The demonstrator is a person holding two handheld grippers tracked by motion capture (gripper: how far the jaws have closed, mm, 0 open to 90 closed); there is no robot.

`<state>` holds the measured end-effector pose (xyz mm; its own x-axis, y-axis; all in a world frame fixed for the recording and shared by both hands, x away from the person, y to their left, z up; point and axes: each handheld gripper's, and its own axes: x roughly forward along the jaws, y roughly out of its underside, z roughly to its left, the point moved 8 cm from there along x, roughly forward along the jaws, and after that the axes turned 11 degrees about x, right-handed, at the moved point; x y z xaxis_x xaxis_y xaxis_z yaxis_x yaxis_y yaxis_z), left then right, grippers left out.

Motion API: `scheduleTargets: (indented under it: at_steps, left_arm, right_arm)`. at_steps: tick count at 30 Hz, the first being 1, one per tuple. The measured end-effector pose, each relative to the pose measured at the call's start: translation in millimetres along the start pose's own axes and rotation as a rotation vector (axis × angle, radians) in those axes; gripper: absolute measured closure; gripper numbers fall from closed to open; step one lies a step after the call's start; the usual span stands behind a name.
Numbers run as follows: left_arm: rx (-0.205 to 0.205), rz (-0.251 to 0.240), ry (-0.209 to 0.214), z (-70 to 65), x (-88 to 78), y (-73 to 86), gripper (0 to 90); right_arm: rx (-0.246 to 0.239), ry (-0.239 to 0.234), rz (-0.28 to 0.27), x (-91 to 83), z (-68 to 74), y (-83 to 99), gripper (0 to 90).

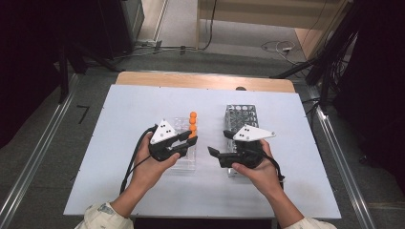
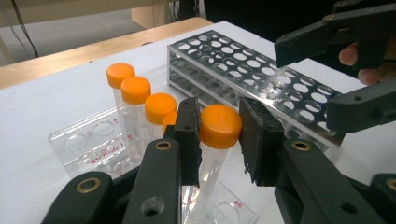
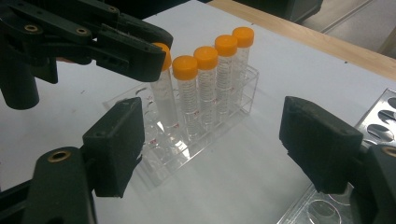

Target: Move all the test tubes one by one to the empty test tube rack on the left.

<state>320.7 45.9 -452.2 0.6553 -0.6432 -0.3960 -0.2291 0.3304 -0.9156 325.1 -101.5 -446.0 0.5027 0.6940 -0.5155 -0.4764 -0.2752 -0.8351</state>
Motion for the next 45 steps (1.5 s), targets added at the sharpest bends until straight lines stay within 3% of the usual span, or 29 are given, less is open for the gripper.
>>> scheduleTargets:
  at_steps: [4,14,19,35,45]
  left_arm:
    - [0.005,0.002,-0.008,-0.1,0.6,2.5,68.6]
    - [-0.01,-0.056,-0.008,-2.2,-6.3,-7.8,36.9]
    - [-0.025,-0.08,-0.025,-0.3,-11.1,-11.8,26.0]
    - [-0.042,-0.09,-0.052,11.3,-22.3,-6.9,21.9]
    - [-0.048,-0.083,-0.045,12.9,-26.5,0.6,20.6]
  right_arm:
    - [0.001,0.0,0.002,0.3,0.1,0.6,20.9]
    - [0.004,0.006,0.0,0.8,-1.1,0.9,20.9]
    - [0.01,0.018,-0.006,-0.7,-5.2,1.4,20.9]
    - [0.042,0.063,-0.018,-14.3,-24.0,8.8,20.8]
    - [0.061,0.087,-0.026,-23.1,-34.9,12.7,20.8]
